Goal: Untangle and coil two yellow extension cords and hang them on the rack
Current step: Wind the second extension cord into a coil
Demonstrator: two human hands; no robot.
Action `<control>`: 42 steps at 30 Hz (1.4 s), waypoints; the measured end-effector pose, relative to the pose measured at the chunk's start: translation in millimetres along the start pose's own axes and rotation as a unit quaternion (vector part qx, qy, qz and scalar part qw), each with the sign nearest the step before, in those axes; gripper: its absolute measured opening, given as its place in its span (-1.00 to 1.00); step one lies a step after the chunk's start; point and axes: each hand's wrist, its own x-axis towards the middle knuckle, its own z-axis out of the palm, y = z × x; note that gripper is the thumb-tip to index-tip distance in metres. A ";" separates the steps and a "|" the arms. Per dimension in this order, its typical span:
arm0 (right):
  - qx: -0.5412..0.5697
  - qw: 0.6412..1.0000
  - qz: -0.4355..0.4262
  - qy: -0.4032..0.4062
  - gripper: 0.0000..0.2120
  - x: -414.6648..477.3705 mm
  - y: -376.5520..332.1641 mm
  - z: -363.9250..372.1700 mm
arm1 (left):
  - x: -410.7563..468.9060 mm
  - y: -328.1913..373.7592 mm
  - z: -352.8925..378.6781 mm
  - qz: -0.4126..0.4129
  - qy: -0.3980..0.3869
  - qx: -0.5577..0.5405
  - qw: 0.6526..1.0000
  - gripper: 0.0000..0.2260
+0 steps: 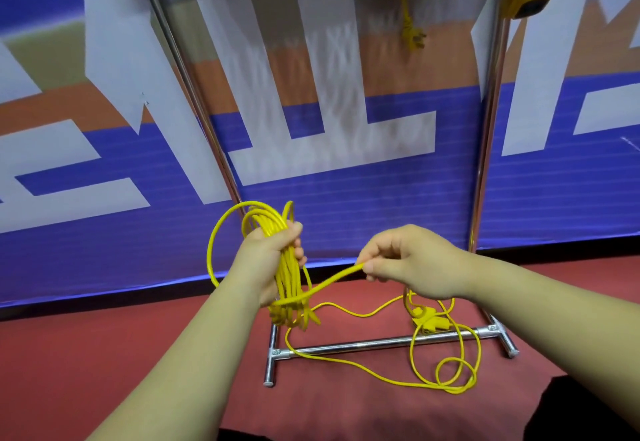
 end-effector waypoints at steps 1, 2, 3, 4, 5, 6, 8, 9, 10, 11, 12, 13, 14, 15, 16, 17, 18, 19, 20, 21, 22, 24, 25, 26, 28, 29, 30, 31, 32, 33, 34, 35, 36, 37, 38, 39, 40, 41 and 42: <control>0.020 1.000 -0.002 0.019 -0.93 0.7 -0.3 -1.7 | -4.5 -3.1 5.3 0.000 -0.019 0.046 0.999 -0.88; 0.033 0.999 -0.003 0.036 -0.93 1.8 0.4 -2.9 | -9.5 -5.7 11.0 -0.003 -0.043 0.093 0.995 -0.90; 0.038 0.998 -0.003 0.051 -0.92 2.8 1.0 -3.7 | -13.4 -8.1 15.4 -0.009 -0.066 0.135 0.989 -0.90; 0.035 0.997 -0.005 0.064 -0.92 3.6 1.2 -4.1 | -16.6 -10.0 19.0 -0.016 -0.089 0.166 0.982 -0.89; 0.031 0.996 -0.006 0.078 -0.92 4.4 1.8 -4.2 | -19.6 -11.0 22.7 -0.028 -0.108 0.178 0.978 -0.88; 0.030 0.995 -0.006 0.093 -0.92 5.2 2.6 -4.2 | -21.9 -11.1 25.8 -0.043 -0.123 0.171 0.977 -0.88; 0.038 0.992 -0.005 0.122 -0.93 6.7 3.3 -5.2 | -26.0 -9.4 31.8 -0.075 -0.146 0.120 0.979 -0.87; 0.046 0.990 -0.005 0.130 -0.94 7.3 3.3 -5.7 | -27.2 -8.7 33.5 -0.087 -0.152 0.100 0.979 -0.85; 0.059 0.989 -0.005 0.133 -0.95 8.0 3.9 -6.2 | -28.9 -7.8 35.2 -0.096 -0.160 0.090 0.978 -0.83; 0.072 0.988 -0.005 0.134 -0.96 8.7 5.0 -6.6 | -30.1 -7.1 36.0 -0.101 -0.171 0.092 0.976 -0.83; 0.082 0.988 -0.005 0.133 -0.98 9.0 6.1 -7.2 | -31.3 -6.9 36.9 -0.102 -0.187 0.103 0.972 -0.83; 0.087 0.988 -0.006 0.129 -0.99 8.9 6.8 -8.3 | -32.3 -6.2 37.6 -0.097 -0.201 0.115 0.968 -0.84; 0.092 0.988 -0.007 0.120 -0.97 8.5 7.5 -9.9 | -32.6 -5.0 38.2 -0.087 -0.211 0.123 0.966 -0.84; 0.100 0.989 -0.008 0.107 -0.95 8.0 8.8 -12.1 | -32.1 -3.1 38.5 -0.072 -0.215 0.119 0.967 -0.83; 0.113 0.989 -0.006 0.093 -0.93 7.0 9.5 -14.6 | -31.0 -0.7 38.4 -0.055 -0.213 0.100 0.970 -0.85; 0.128 0.989 -0.003 0.079 -0.92 5.9 10.3 -17.7 | -29.6 2.5 37.7 -0.035 -0.207 0.071 0.975 -0.87; 0.144 0.988 0.003 0.064 -0.93 5.1 11.7 -20.9 | -27.8 6.4 35.8 -0.014 -0.199 0.041 0.979 -0.89; 0.157 0.986 0.012 0.050 -0.94 4.5 13.5 -23.7 | -26.1 10.7 33.2 0.007 -0.190 0.016 0.982 -0.89; 0.168 0.985 0.022 0.035 -0.96 3.6 15.1 -25.9 | -24.8 15.3 29.5 0.028 -0.180 -0.005 0.983 -0.89; 0.169 0.985 0.033 0.020 -0.97 3.1 18.0 -27.4 | -23.2 19.8 25.1 0.048 -0.171 -0.026 0.984 -0.89; 0.157 0.987 0.045 0.006 -0.97 2.2 21.2 -28.6 | -21.3 23.6 20.5 0.064 -0.161 -0.048 0.984 -0.88; 0.124 0.990 0.066 -0.014 -0.94 0.4 26.8 -29.1 | -19.0 31.3 12.2 0.082 -0.137 -0.089 0.983 -0.89; 0.126 0.989 0.074 -0.013 -0.91 0.5 29.4 -28.5 | -18.4 34.0 8.7 0.084 -0.125 -0.102 0.983 -0.89; 0.138 0.987 0.080 -0.002 -0.88 0.9 31.1 -28.2 | -17.2 35.1 5.4 0.084 -0.114 -0.102 0.985 -0.89; 0.144 0.985 0.085 0.031 -0.84 2.9 32.1 -28.6 | -13.1 31.1 0.4 0.077 -0.076 -0.053 0.993 -0.86; 0.132 0.986 0.085 0.046 -0.83 4.2 32.7 -29.1 | -9.8 25.8 -0.9 0.070 -0.049 -0.021 0.996 -0.84; 0.111 0.988 0.087 0.060 -0.83 5.0 32.5 -29.9 | -5.1 19.1 -2.9 0.064 -0.017 -0.001 0.998 -0.83; 0.085 0.990 0.089 0.071 -0.83 5.6 32.7 -31.0 | -0.3 12.4 -5.0 0.060 0.017 0.004 0.998 -0.83; 0.058 0.991 0.092 0.079 -0.84 5.6 31.6 -32.1 | 4.6 6.3 -8.3 0.055 0.052 -0.001 0.997 -0.83; 0.030 0.991 0.096 0.084 -0.85 5.3 30.0 -32.9 | 9.6 1.6 -12.4 0.048 0.086 -0.016 0.995 -0.85; 0.004 0.991 0.099 0.087 -0.86 5.1 28.6 -33.0 | 14.4 -1.4 -17.4 0.043 0.117 -0.036 0.992 -0.86; -0.024 0.991 0.099 0.087 -0.88 5.3 27.3 -32.7 | 18.7 -3.0 -22.3 0.039 0.145 -0.055 0.987 -0.87; -0.054 0.990 0.097 0.086 -0.90 5.5 26.2 -32.6 | 22.6 -3.9 -27.5 0.040 0.166 -0.068 0.983 -0.88; -0.083 0.989 0.092 0.083 -0.90 5.8 24.6 -32.4 | 25.6 -4.0 -32.2 0.045 0.181 -0.074 0.980 -0.87; -0.112 0.987 0.085 0.074 -0.90 5.8 22.8 -31.7 | 27.7 -3.4 -36.1 0.051 0.192 -0.078 0.977 -0.86; -0.143 0.985 0.077 0.059 -0.89 5.7 20.6 -30.9 | 28.7 -1.9 -38.6 0.058 0.200 -0.082 0.975 -0.84; -0.175 0.981 0.068 0.040 -0.89 5.3 17.9 -29.9 | 29.3 0.2 -40.5 0.063 0.203 -0.091 0.973 -0.81; -0.205 0.977 0.056 0.021 -0.89 4.9 15.0 -28.6 | 29.2 2.9 -41.8 0.065 0.204 -0.105 0.971 -0.80; -0.227 0.973 0.043 0.005 -0.89 4.4 12.2 -26.8 | 28.8 6.0 -42.6 0.061 0.203 -0.125 0.969 -0.79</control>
